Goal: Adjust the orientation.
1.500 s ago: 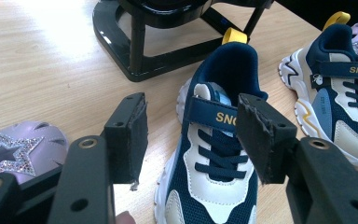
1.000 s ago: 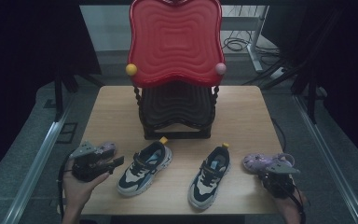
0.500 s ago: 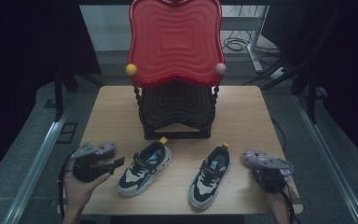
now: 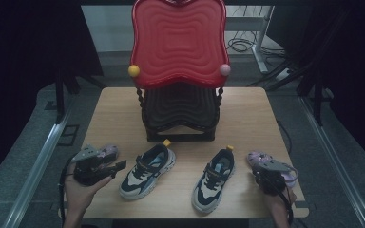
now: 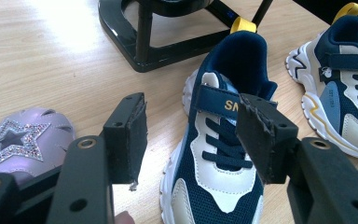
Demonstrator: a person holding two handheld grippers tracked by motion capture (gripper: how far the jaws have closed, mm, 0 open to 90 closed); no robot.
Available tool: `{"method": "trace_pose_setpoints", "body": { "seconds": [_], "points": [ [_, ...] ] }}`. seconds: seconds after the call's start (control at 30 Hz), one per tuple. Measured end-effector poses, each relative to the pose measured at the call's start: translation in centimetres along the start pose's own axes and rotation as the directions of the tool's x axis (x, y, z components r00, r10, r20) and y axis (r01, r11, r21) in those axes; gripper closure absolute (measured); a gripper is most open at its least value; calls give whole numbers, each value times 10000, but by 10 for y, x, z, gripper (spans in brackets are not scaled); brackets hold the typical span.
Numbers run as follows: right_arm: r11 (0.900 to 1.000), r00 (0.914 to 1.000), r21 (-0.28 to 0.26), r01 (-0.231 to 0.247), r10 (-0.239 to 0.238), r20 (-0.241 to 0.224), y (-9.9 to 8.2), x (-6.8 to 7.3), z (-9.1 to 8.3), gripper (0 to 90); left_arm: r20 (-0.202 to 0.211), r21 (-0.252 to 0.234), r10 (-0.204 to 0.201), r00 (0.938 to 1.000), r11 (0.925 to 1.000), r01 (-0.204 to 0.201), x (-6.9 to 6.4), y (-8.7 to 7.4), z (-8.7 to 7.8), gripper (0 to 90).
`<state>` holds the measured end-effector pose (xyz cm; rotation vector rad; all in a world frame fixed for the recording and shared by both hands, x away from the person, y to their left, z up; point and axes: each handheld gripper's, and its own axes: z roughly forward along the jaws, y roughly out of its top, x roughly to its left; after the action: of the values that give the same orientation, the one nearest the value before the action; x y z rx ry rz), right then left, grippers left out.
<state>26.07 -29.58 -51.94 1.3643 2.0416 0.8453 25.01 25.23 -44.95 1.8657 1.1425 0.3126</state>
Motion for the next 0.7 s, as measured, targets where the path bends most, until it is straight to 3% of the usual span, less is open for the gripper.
{"method": "trace_pose_setpoints", "body": {
  "seconds": [0.03, 0.07, 0.1, 0.2, 0.27, 0.3, 0.7],
  "points": [
    [9992, 9999, -369, -151, 151, 1, 2, -4, -11, 900, -10, -16, -10, 10000, 10000, 10, 0, 0, -1, 434],
    [9992, 9999, -369, -151, 151, 1, 2, -4, -11, 900, -10, -16, -10, 10000, 10000, 10, 0, 0, -1, 434],
    [9950, 9991, -914, -413, 417, 29, 5, -15, -25, 900, -18, -20, -11, 10000, 10000, 11, 1, 0, -1, 435],
    [9911, 9980, -1195, -585, 610, 171, 6, -25, -35, 900, -20, -10, -17, 10000, 10000, 17, 1, 0, -1, 434],
    [9879, 9964, -1373, -724, 776, 331, 6, -38, -42, 900, -12, -9, -8, 10000, 10000, 8, 0, 0, 0, 434],
    [9838, 9937, -1540, -916, 1003, 498, 4, -52, -48, 900, -5, 5, -9, 10000, 10000, 9, 0, 0, 0, 434],
    [9790, 9817, -1535, -1341, 1524, 1146, -9, -102, -54, 900, -69, 49, -35, 10000, 10000, 35, 2, -1, 1, 435]
  ]
}}
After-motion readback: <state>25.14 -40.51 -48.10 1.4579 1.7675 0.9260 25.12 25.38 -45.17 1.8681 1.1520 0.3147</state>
